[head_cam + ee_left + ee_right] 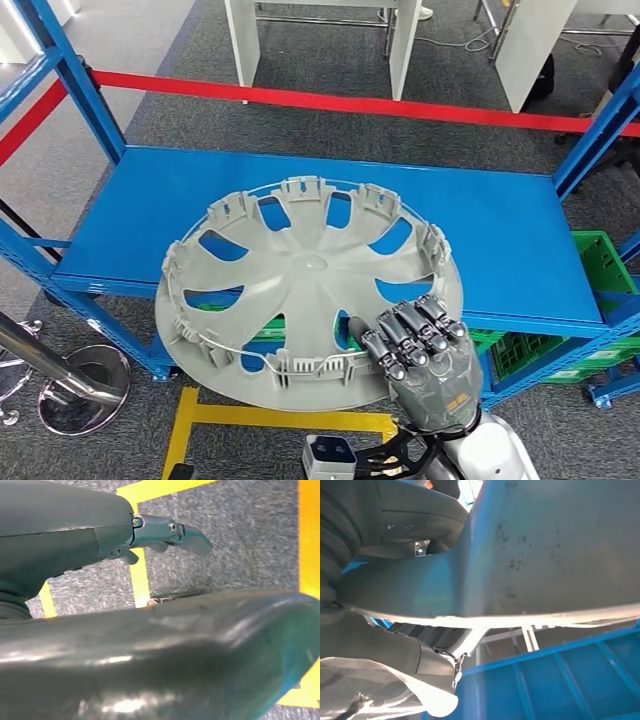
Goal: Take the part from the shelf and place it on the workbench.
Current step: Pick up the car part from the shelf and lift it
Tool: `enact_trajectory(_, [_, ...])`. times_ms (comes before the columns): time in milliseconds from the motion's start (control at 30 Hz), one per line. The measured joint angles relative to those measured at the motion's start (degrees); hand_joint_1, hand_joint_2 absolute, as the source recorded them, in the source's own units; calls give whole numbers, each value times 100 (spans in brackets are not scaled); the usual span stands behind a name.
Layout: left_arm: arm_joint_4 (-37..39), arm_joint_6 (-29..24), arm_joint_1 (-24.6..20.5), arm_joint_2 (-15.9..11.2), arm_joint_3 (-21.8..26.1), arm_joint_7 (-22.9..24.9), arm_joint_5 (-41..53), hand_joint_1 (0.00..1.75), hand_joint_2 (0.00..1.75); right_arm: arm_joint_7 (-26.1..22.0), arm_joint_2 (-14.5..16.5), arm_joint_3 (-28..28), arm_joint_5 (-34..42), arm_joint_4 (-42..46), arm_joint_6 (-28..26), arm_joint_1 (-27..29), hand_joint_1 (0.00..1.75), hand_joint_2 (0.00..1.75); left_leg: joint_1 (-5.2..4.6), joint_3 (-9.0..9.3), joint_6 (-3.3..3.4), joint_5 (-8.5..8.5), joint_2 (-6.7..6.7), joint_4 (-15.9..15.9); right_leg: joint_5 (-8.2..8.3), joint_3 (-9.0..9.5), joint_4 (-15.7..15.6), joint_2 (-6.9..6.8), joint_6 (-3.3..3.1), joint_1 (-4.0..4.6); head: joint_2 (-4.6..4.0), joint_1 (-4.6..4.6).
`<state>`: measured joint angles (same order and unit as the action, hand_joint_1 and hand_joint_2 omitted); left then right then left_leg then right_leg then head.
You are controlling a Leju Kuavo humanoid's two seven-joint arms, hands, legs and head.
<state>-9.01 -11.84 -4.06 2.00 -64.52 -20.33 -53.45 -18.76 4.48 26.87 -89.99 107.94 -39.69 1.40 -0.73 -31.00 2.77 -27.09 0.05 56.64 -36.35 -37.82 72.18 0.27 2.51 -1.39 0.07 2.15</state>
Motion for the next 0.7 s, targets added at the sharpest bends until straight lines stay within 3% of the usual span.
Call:
enact_trajectory(33, [2, -7, -1, -9, 0, 34, -28, 0, 0, -3, 0, -13, 0, 4, 0, 19, 175, 175, -8, -33, -2, 8, 0, 24, 38, 6, 63, 0, -16, 11, 0, -1])
enact_trajectory(67, [5, -19, -2, -17, 1, 80, -59, 0, 0, -10, 0, -26, 0, 14, 0, 35, 175, 175, -11, -61, -7, 13, -2, 52, 175, 117, -98, -1, -35, 21, 0, 0])
enact_trajectory(133, [9, -67, -5, -36, 10, 203, -132, 0, 0, -30, 0, -51, 0, 54, 0, 59, 175, 175, -15, -112, -27, 14, -7, 113, 479, 536, -801, 0, -80, 40, 0, 0])
enact_trajectory(200, [15, -144, -16, -65, 23, 362, -203, 0, 0, -53, 7, -73, 0, 125, 0, 80, 175, 175, -21, -168, -87, 34, -10, 165, 590, 819, -1302, 4, -110, 65, 0, 3])
enact_trajectory(300, [29, -250, -25, -127, 44, 536, -280, 0, 0, -74, 15, -122, 0, 217, 0, 116, 175, 175, -15, -239, -212, 76, -17, 205, 610, 808, -1413, 3, -157, 71, 0, 5])
enact_trajectory(367, [36, -286, -25, -167, 60, 577, -303, 0, 0, -78, 24, -160, 0, 253, 1, 137, 175, 175, 0, -326, -290, -149, -21, 401, 677, 745, -1444, -18, -242, 50, 0, 18])
enact_trajectory(467, [41, -315, -29, -206, 75, 584, -338, 0, 0, -93, 43, -190, 0, 290, 2, 165, 175, 175, 51, -588, -381, -839, -20, 1327, 795, 604, -1446, -48, -311, 54, 0, 30])
enact_trajectory(500, [42, -326, -31, -211, 85, 584, -359, 0, 0, -108, 46, -198, 0, 303, 2, 177, 175, 175, 71, -634, -401, -948, -19, 1596, 835, 544, -1437, -56, -311, 59, 0, 27])
enact_trajectory(533, [42, -335, -32, -215, 97, 582, -384, 0, 0, -125, 48, -209, 0, 320, 2, 190, 175, 175, 90, -610, -417, -937, -19, 1712, 875, 480, -1425, -61, -306, 61, 0, 28])
enact_trajectory(567, [42, -341, -33, -219, 108, 578, -402, 0, 0, -143, 51, -225, 0, 339, 2, 205, 175, 175, 109, -494, -428, -814, -19, 1625, 913, 416, -1409, -64, -298, 62, 0, 28])
enact_trajectory(633, [42, -348, -43, -233, 127, 554, -449, 0, 0, -169, 70, -262, 0, 391, 2, 234, 175, 175, 144, -48, -438, -498, -20, 977, 981, 311, -1379, -64, -265, 62, 0, 30])
enact_trajectory(700, [42, -351, -67, -251, 157, 507, -502, 0, 0, -181, 97, -298, 0, 461, 1, 255, 175, 175, 138, 360, -417, -415, -29, 276, 1056, 238, -1356, -63, -203, 72, 0, 24])
